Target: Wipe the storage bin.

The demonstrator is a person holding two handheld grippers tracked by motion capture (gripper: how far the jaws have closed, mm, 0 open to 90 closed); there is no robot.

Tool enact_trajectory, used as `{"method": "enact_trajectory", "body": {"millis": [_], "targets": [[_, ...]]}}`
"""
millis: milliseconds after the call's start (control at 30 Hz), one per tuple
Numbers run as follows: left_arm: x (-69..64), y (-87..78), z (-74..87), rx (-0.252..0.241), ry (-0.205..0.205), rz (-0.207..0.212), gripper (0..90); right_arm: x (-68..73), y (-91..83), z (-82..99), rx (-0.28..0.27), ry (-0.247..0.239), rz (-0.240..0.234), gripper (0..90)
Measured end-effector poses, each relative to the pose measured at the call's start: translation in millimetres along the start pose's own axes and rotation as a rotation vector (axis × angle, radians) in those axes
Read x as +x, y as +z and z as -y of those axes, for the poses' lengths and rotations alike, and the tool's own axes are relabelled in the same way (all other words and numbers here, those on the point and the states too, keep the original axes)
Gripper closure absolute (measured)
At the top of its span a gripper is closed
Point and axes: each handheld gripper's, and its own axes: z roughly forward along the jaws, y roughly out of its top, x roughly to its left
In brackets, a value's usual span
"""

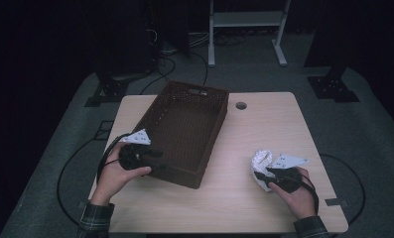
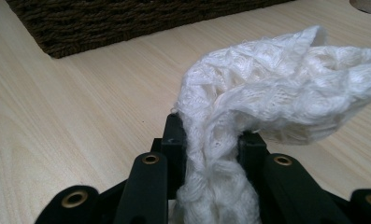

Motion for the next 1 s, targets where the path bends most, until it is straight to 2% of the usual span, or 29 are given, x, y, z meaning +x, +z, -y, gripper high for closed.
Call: {"method": "enact_trajectory", "body": {"millis": [200,400,633,1000], "targets": [[19.1,-8.5,13.9,-0.006,-0.029,-0.028,37.2,0.4,0.7,-0.2,0.002,0.000,-0.002,70.3],[28.0,-13.7,20.6,0.001,-0.035,-0.044,35.5,-0.3,0.8,0.0,0.001,-0.002,-0.004,70.2],[34.5,-14.2,27.8,0.026,-0.026,-0.061,36.3,-0.3,0.6,0.0,0.001,-0.004,-0.003,70.1],[37.8,-14.0,31.9,0.006,-0.015,-0.042,42.3,0.0,0.8,0.2,0.003,-0.005,-0.003,70.0]]}}
